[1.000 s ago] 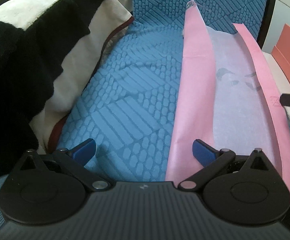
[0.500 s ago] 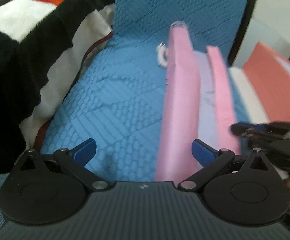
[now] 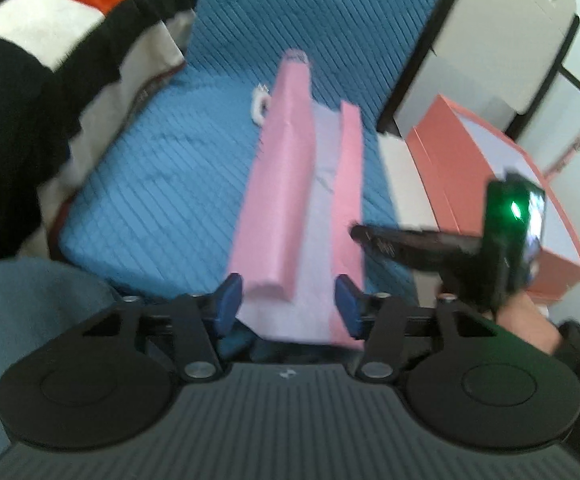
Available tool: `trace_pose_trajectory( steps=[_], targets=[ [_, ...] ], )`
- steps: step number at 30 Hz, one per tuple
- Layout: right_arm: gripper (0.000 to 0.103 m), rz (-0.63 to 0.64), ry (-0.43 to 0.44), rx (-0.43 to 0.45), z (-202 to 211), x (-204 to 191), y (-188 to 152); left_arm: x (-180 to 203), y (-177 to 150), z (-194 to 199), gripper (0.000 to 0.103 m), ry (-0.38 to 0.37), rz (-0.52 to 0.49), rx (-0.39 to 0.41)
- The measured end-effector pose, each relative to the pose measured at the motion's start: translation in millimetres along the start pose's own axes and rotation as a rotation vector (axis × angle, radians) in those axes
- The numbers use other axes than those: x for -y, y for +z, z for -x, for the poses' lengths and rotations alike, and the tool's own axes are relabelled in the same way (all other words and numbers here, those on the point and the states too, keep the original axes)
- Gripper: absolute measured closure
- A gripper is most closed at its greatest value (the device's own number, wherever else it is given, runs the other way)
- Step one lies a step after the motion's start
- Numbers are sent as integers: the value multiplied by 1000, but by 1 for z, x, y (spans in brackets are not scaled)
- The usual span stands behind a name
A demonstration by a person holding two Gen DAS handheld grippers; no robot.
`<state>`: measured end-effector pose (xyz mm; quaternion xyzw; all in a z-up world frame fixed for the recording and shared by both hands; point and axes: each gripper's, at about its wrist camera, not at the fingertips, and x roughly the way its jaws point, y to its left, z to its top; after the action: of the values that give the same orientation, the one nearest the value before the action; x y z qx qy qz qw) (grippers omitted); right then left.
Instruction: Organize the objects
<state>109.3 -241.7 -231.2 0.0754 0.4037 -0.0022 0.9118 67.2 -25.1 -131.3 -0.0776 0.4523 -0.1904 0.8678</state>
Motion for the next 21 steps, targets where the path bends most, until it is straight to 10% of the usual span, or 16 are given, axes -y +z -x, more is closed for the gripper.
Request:
trace_pose_trajectory(
  steps=[10,21],
  targets=[
    [90,-18,21,9,-4,6,0,15,-22,-60,68,51,-112,-129],
    [90,18,5,16,-4,3,0,-18,-8,-46,62,81,12,94]
  ],
)
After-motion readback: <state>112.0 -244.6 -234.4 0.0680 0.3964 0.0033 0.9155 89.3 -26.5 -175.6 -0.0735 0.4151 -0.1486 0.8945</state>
